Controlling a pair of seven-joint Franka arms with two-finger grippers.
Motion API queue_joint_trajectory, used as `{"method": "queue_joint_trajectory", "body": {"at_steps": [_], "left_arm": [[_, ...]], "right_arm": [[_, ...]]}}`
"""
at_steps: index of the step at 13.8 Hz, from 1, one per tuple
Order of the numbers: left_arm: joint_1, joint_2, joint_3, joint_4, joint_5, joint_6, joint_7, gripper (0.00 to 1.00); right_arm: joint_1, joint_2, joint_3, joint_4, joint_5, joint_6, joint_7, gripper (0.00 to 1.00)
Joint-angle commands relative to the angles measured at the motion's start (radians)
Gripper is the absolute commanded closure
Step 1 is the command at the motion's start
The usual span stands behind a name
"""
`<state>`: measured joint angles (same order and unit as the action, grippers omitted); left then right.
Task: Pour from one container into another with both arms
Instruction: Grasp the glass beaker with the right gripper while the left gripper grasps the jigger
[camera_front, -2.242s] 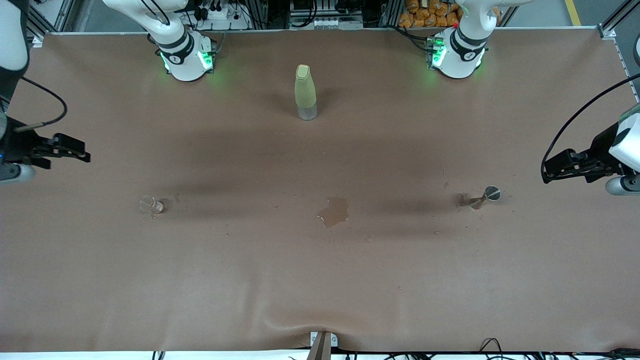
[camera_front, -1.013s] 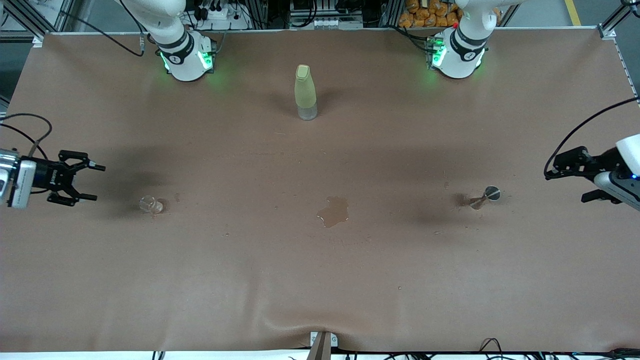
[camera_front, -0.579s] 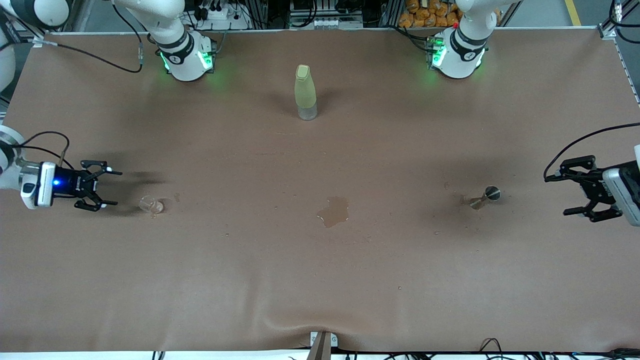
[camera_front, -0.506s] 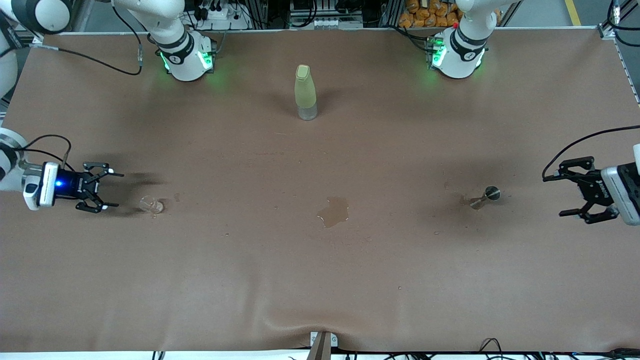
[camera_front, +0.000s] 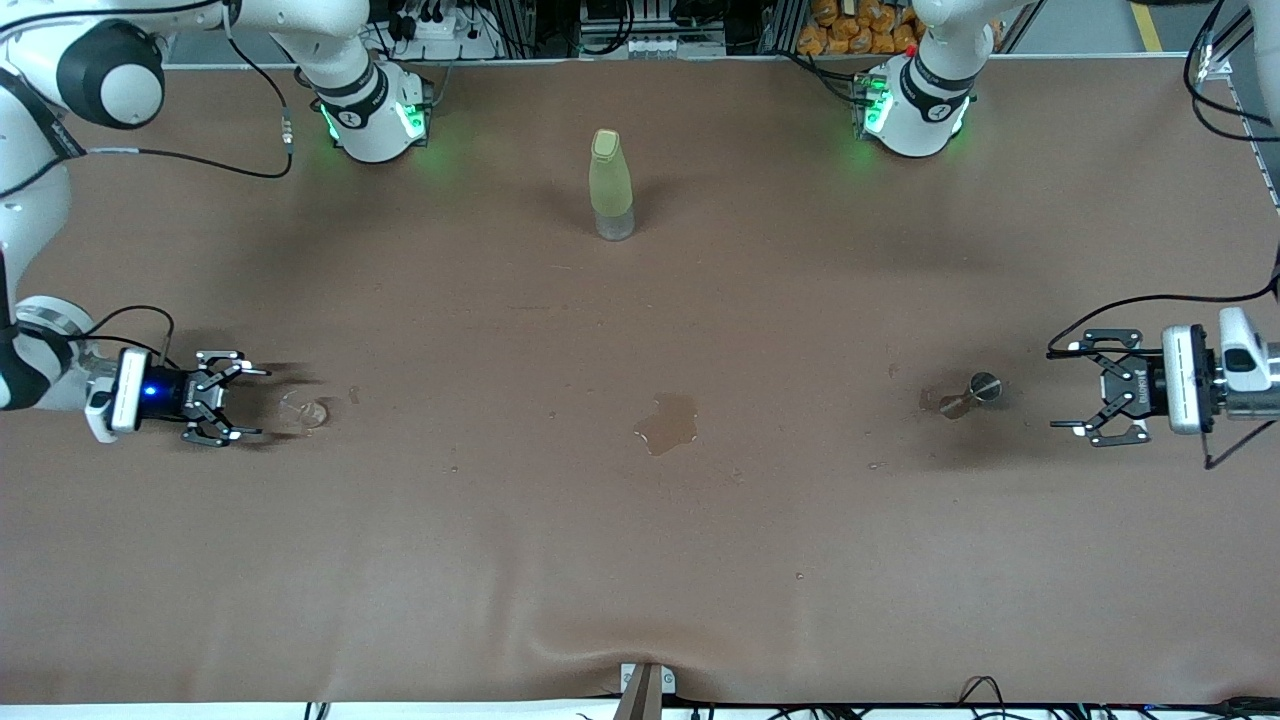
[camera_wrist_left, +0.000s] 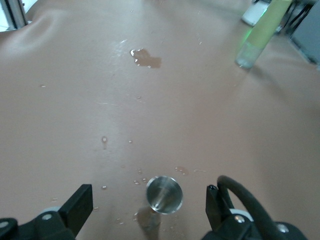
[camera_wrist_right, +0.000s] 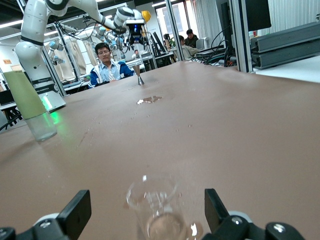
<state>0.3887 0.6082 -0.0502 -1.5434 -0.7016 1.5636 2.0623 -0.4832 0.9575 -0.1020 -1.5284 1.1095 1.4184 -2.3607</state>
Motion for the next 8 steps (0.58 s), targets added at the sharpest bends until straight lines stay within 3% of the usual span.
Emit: {"method": "queue_joint_trajectory", "body": {"at_steps": [1, 8], "left_arm": [[0.021, 0.063, -0.008, 0.023, -0.032, -0.036, 0.092, 0.00], [0.035, 0.171, -0.011, 0.020, -0.045, -0.040, 0.301, 0.00]], "right_arm": [[-0.021, 0.073, 0.013, 0.057, 0.062, -0.029, -0.074, 0.00], [-0.012, 0.112, 0.053, 0.066, 0.070, -0.026, -0.129, 0.00]]}}
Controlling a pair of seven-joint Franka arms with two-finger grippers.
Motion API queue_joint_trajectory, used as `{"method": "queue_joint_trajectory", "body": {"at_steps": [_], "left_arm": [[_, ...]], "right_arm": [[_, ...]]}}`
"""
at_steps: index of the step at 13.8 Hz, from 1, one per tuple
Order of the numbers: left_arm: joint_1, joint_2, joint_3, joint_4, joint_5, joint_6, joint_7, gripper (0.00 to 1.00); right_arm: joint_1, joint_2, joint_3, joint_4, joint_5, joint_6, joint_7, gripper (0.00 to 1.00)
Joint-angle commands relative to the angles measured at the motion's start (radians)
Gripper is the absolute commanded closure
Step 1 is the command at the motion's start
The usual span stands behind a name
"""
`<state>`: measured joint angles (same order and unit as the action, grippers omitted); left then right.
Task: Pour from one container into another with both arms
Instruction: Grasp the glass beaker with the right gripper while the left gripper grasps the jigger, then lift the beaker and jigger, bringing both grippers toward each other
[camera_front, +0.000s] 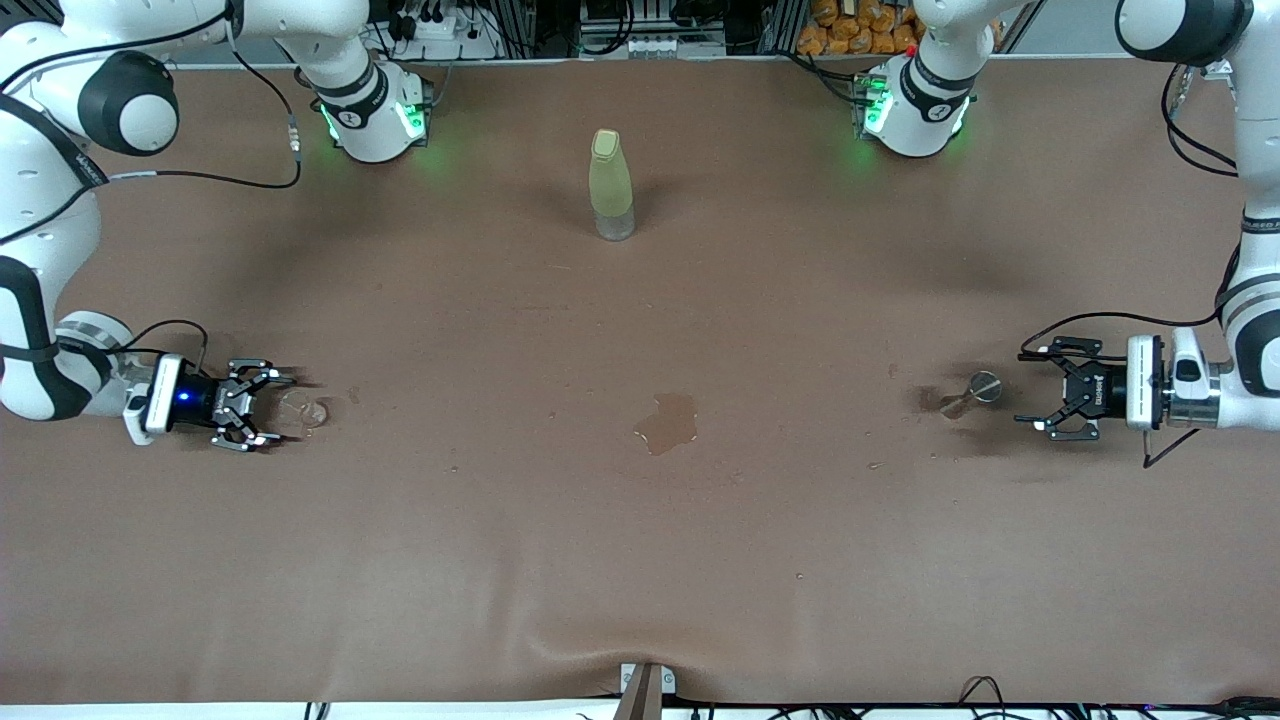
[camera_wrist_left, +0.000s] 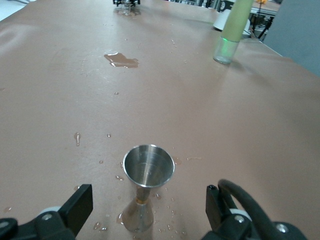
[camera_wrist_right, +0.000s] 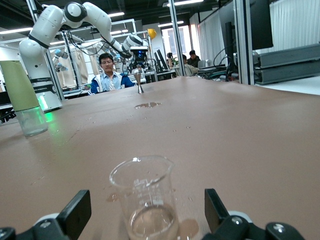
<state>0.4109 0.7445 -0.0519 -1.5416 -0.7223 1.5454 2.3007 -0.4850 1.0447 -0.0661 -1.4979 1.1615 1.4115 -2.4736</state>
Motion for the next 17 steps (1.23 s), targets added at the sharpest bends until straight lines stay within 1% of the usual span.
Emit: {"method": "queue_joint_trajectory", "body": {"at_steps": [1, 4, 5, 7, 8, 10, 11, 13, 14, 16, 17], "left_arm": [[0.014, 0.050, -0.009, 0.017, -0.028, -0.022, 0.083, 0.00], [0.016, 0.075, -0.009, 0.018, -0.028, -0.022, 0.092, 0.00], [0.017, 0.087, -0.009, 0.018, -0.028, -0.022, 0.095, 0.00], [0.016, 0.113, -0.009, 0.017, -0.054, -0.022, 0.155, 0.00], [0.016, 0.121, -0.009, 0.017, -0.063, -0.022, 0.179, 0.00], [0.006, 0.125, -0.009, 0.017, -0.068, -0.021, 0.184, 0.00], [0.003, 0.125, -0.009, 0.018, -0.072, -0.021, 0.184, 0.02], [0.003, 0.134, -0.009, 0.018, -0.074, -0.021, 0.187, 0.02], [0.003, 0.142, -0.009, 0.018, -0.077, -0.021, 0.193, 0.02], [0.002, 0.157, -0.011, 0.018, -0.095, -0.022, 0.218, 0.02], [0.002, 0.164, -0.013, 0.018, -0.098, -0.021, 0.226, 0.02]], "right_arm": [[-0.009, 0.027, 0.020, 0.034, 0.014, -0.020, -0.021, 0.00], [-0.009, 0.038, 0.020, 0.034, 0.012, -0.020, -0.044, 0.00], [-0.009, 0.037, 0.020, 0.036, 0.012, -0.020, -0.042, 0.06], [-0.007, 0.037, 0.020, 0.034, 0.014, -0.020, -0.045, 0.26], [-0.006, 0.037, 0.020, 0.034, 0.014, -0.020, -0.047, 0.33], [-0.004, 0.038, 0.020, 0.034, 0.014, -0.020, -0.048, 0.38], [-0.003, 0.038, 0.020, 0.034, 0.015, -0.020, -0.048, 0.38], [0.002, 0.040, 0.022, 0.034, 0.014, -0.020, -0.050, 0.38], [0.002, 0.040, 0.022, 0.034, 0.014, -0.020, -0.050, 0.44], [0.002, 0.037, 0.022, 0.034, 0.014, -0.020, -0.047, 0.68], [0.002, 0.032, 0.022, 0.036, 0.015, -0.022, -0.044, 0.76]]}}
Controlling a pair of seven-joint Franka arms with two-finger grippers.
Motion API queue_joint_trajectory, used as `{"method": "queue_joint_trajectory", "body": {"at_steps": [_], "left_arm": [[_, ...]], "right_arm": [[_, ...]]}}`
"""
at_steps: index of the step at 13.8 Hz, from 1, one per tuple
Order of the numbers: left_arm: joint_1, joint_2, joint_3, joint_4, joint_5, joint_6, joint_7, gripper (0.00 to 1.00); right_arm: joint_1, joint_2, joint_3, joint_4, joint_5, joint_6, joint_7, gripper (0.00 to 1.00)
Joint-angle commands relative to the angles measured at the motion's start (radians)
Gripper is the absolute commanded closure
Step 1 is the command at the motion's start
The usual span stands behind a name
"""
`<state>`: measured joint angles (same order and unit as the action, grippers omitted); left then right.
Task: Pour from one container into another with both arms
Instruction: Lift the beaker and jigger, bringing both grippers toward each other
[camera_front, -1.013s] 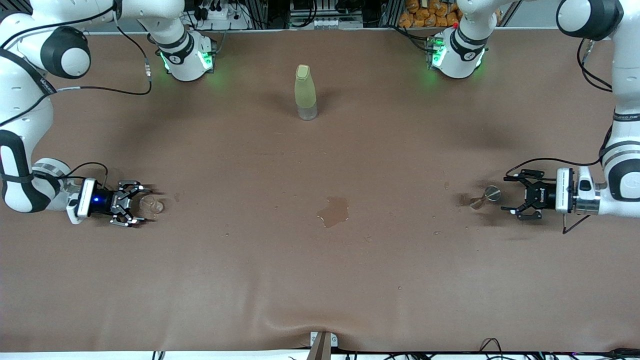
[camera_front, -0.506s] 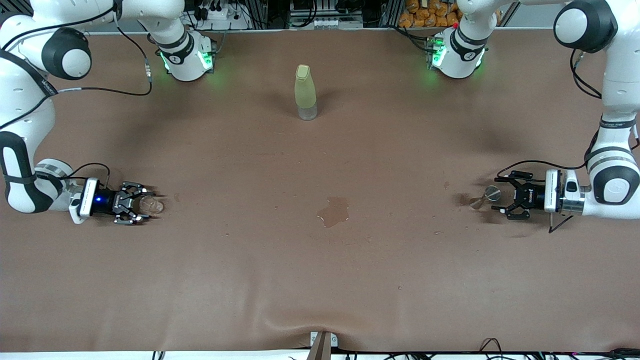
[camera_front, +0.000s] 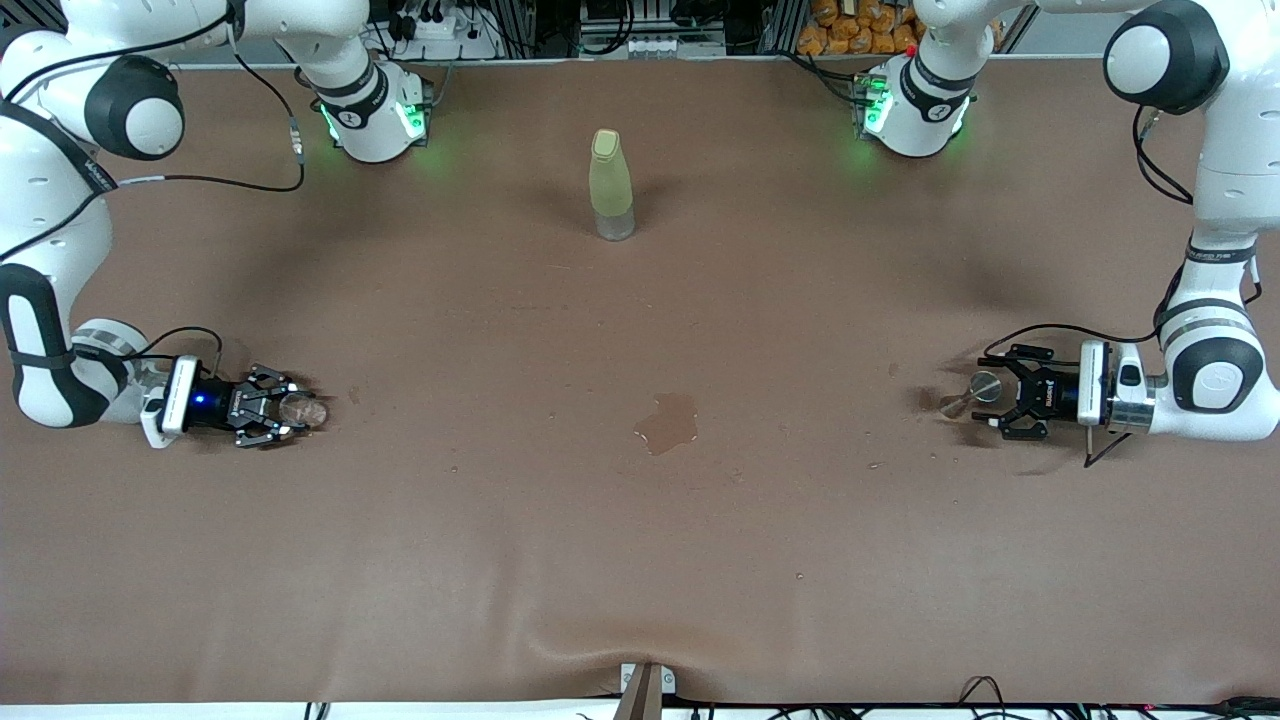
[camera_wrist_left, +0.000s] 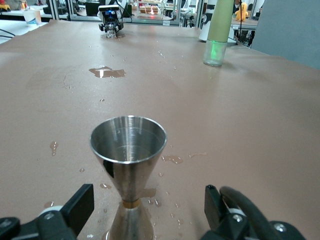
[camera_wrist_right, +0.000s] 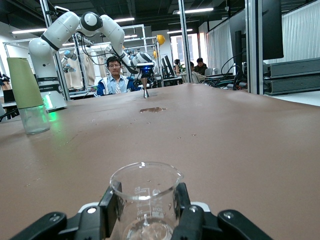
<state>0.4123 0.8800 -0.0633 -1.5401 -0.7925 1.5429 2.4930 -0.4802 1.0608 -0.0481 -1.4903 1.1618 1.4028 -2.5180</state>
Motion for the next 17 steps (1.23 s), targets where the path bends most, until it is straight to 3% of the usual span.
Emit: {"method": "queue_joint_trajectory", "body": {"at_steps": [1, 4, 6, 9, 11, 13, 16, 17], "left_arm": [[0.000, 0.034, -0.010, 0.017, -0.043, -0.018, 0.041, 0.02], [0.002, 0.040, -0.015, 0.017, -0.051, -0.018, 0.061, 0.03], [0.002, 0.039, -0.015, 0.018, -0.051, -0.018, 0.063, 0.22], [0.002, 0.037, -0.015, 0.020, -0.051, -0.018, 0.063, 0.37], [0.003, 0.033, -0.015, 0.021, -0.051, -0.018, 0.057, 0.58], [0.002, 0.028, -0.015, 0.022, -0.050, -0.020, 0.050, 0.75], [0.003, 0.022, -0.032, 0.028, -0.050, -0.020, 0.046, 1.00], [0.006, 0.014, -0.036, 0.031, -0.051, -0.020, 0.044, 1.00]], "right_arm": [[-0.008, 0.011, 0.004, 0.028, 0.013, -0.015, 0.007, 0.79], [-0.006, -0.008, 0.004, 0.033, 0.010, -0.016, 0.011, 0.80], [0.011, -0.028, 0.005, 0.033, 0.012, -0.030, 0.016, 0.80], [0.073, -0.048, 0.011, 0.035, 0.024, -0.022, 0.091, 0.82], [0.138, -0.083, 0.008, 0.033, 0.077, -0.005, 0.113, 0.84], [0.172, -0.126, 0.013, 0.033, 0.090, 0.040, 0.212, 0.86], [0.233, -0.154, 0.027, 0.025, 0.180, 0.056, 0.269, 0.87], [0.254, -0.160, 0.027, 0.019, 0.208, 0.076, 0.275, 0.87]]}}
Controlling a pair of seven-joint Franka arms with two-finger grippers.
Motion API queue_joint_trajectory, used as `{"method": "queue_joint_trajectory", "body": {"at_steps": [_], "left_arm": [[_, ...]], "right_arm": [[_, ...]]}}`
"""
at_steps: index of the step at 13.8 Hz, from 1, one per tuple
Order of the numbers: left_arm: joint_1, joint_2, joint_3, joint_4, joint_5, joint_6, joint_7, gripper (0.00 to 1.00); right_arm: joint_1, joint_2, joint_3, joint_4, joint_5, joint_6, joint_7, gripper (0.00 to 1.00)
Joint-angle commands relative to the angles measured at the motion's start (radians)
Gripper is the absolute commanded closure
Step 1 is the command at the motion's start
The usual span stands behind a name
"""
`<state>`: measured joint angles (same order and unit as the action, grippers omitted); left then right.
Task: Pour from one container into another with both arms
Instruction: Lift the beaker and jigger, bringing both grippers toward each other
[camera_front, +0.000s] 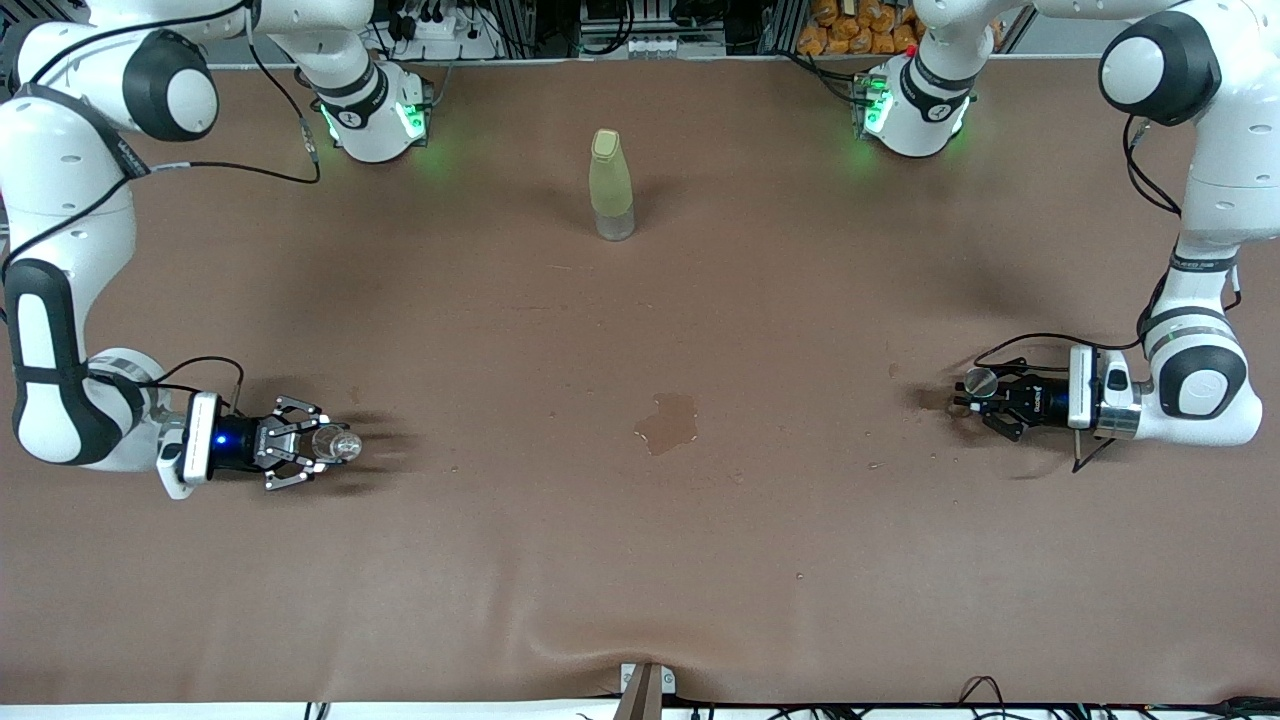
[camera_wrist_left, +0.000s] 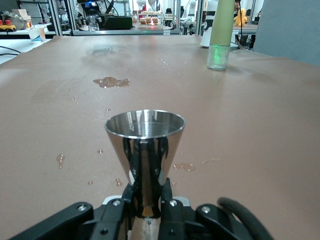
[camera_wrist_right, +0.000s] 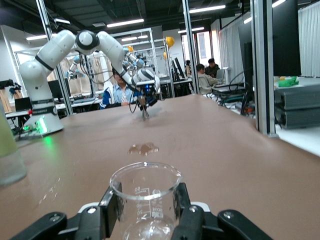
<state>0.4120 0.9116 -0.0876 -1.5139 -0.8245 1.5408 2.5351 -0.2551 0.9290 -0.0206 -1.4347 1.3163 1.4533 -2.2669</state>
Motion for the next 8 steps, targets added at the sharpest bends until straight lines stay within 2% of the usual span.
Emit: {"method": "queue_joint_trajectory", "body": {"at_steps": [1, 2, 5, 6, 8], "left_arm": [[0.005, -0.029, -0.014, 0.003, -0.030, -0.018, -0.004, 1.00], [0.004, -0.034, -0.020, 0.003, -0.041, -0.019, -0.004, 1.00], [0.030, -0.057, -0.107, 0.003, -0.103, -0.028, -0.036, 1.00], [0.024, -0.059, -0.127, 0.004, -0.137, -0.025, -0.055, 1.00], [0.002, -0.057, -0.174, 0.020, -0.214, -0.005, -0.058, 1.00]], "right_arm": [[0.045, -0.050, -0.001, -0.056, 0.076, 0.068, 0.024, 0.87], [0.054, -0.068, 0.008, -0.084, 0.080, 0.091, 0.024, 0.87], [0.083, -0.131, 0.027, -0.165, 0.106, 0.134, 0.024, 0.89], [0.097, -0.181, 0.030, -0.235, 0.110, 0.168, 0.023, 0.89], [0.128, -0.324, 0.057, -0.425, 0.214, 0.286, -0.026, 0.89]]}}
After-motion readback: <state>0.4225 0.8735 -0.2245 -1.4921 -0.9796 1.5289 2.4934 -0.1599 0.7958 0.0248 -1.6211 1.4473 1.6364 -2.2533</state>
